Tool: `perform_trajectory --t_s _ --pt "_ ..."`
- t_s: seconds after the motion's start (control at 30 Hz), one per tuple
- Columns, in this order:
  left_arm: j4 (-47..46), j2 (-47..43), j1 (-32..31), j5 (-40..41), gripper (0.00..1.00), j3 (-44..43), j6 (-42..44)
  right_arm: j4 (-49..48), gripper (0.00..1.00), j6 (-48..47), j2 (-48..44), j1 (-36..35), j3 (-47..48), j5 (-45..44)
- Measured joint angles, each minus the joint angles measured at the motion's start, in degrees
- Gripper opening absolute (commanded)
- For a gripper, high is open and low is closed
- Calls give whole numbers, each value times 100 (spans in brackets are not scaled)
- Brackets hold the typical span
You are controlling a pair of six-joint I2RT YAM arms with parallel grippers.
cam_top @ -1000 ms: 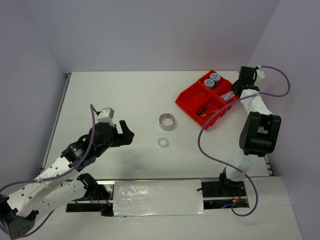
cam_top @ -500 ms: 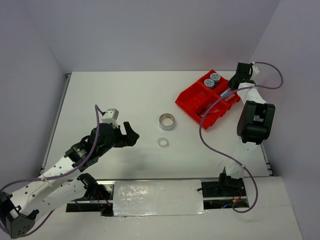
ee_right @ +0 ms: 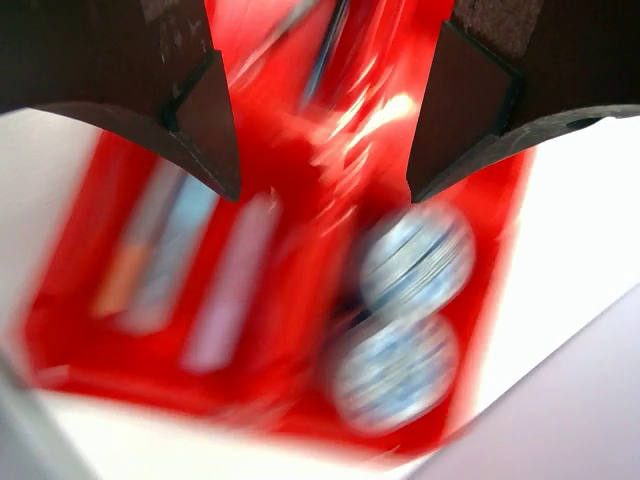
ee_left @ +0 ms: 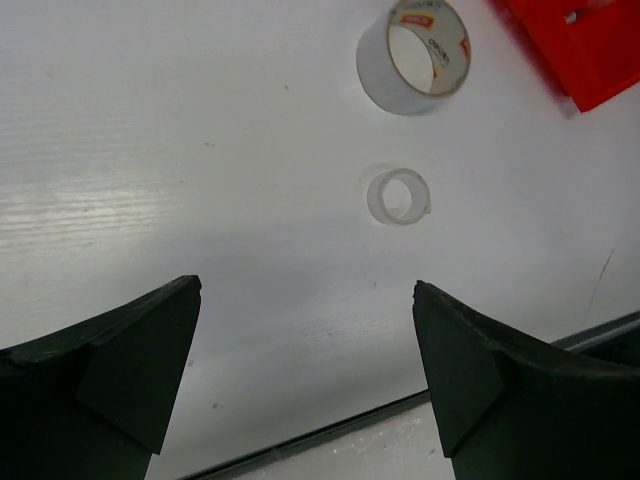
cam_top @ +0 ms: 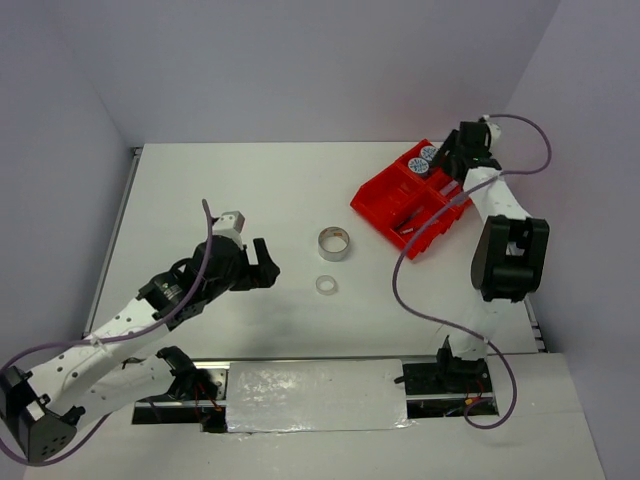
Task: Sort the stationery into containers
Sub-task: Pick up the stationery from the center of the board.
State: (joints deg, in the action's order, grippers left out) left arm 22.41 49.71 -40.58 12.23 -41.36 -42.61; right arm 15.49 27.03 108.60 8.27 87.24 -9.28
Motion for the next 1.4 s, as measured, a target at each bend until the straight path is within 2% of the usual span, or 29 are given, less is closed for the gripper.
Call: perform_trajectory --t_s 0.07,0.17,0.27,0.37,0.5,0.63,0.87,1.03,1.07,1.1,1.13,1.37,1.4 --pt "538 -2 -2 321 99 -358 -133 -28 74 -254 -544 -531 -319 -11" --pt "1384 17 0 953 99 -1080 -415 -90 71 -745 -1327 -1884 -476 299" --pt "2057 -31 4 1401 99 -1700 -527 -225 66 -1139 -1620 -3143 -479 857" --pt "2640 -212 4 1622 99 -2057 -507 -146 64 -1416 -1480 -4065 -529 1086" --pt "3355 -507 4 1759 99 -2542 -125 284 59 -1534 -549 -4754 -339 601" --pt "3641 -935 4 1753 99 -2684 378 802 58 -1510 186 -4951 -380 264" --pt "3705 -1902 4 1751 99 -2013 826 988 53 -1408 103 -4964 -640 7" --pt "3576 -2011 4 1906 99 -1867 811 1038 50 -1329 138 -5077 -761 7" --pt "3515 -2011 4 1956 99 -1836 804 1036 46 -1311 160 -5101 -763 7" --pt "3462 -2009 4 2015 99 -1794 796 1038 34 -1290 186 -5121 -769 7" --pt "3403 -2009 4 2087 99 -1749 785 1038 30 -1292 210 -5136 -776 7" --pt "3152 -1832 4 2435 99 -1508 767 1257 24 -1222 570 -5154 -444 -208" --pt "3121 -1790 4 2446 99 -1508 769 1300 11 -1246 682 -5154 -302 -251"
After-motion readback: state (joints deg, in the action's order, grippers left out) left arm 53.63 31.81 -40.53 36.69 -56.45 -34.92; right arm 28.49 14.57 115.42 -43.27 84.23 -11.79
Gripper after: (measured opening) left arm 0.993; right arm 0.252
